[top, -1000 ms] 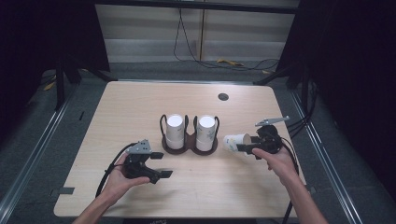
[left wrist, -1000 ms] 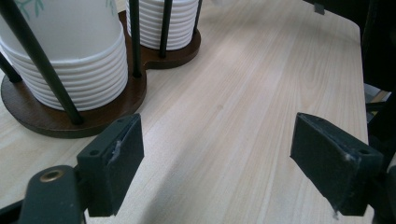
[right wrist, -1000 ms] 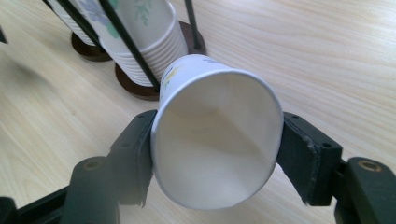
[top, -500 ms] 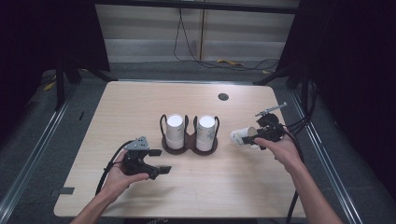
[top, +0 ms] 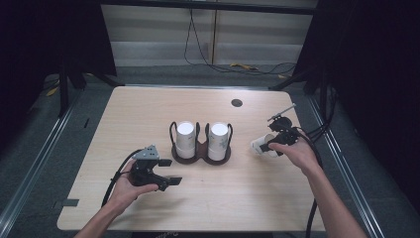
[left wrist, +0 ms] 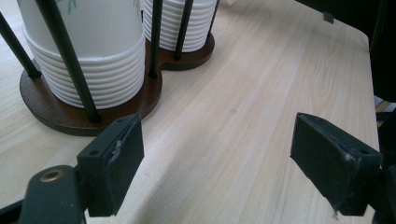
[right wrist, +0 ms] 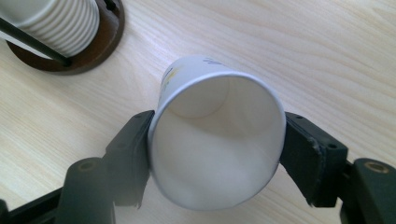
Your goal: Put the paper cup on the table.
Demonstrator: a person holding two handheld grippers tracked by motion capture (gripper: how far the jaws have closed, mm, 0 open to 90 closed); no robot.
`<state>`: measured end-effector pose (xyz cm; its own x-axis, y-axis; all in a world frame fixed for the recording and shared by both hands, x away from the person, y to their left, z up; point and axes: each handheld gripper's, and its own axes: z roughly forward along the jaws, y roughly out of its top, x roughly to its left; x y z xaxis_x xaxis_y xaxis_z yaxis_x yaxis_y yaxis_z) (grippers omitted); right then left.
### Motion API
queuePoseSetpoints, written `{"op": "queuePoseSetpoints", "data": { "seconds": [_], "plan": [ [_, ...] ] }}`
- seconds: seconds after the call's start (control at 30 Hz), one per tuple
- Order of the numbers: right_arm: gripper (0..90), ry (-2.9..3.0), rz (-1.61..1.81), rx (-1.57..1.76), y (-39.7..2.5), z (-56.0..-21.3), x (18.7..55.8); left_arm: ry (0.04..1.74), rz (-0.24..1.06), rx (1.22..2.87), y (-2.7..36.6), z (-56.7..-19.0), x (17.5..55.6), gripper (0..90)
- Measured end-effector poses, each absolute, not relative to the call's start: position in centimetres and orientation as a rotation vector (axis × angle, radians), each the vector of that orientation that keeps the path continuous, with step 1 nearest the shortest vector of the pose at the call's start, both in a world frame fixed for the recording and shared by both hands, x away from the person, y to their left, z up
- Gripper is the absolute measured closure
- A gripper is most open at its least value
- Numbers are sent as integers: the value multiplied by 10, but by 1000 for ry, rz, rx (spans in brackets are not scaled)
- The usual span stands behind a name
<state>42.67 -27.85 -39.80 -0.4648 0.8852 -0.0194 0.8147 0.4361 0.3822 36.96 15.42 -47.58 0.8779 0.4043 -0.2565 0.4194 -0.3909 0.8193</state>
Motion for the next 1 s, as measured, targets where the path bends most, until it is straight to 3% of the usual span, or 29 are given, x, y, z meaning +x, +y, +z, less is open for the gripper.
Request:
{"op": "queuePoseSetpoints", "data": {
  "seconds": [0.47,1.0],
  "plan": [
    [288,2483,260,1459,-271,-401,435,600,-17,2051,153,-476,367,173],
    [228,2439,342,1448,-265,-408,448,598,-18,2058,155,-475,366,173]
  ]
}}
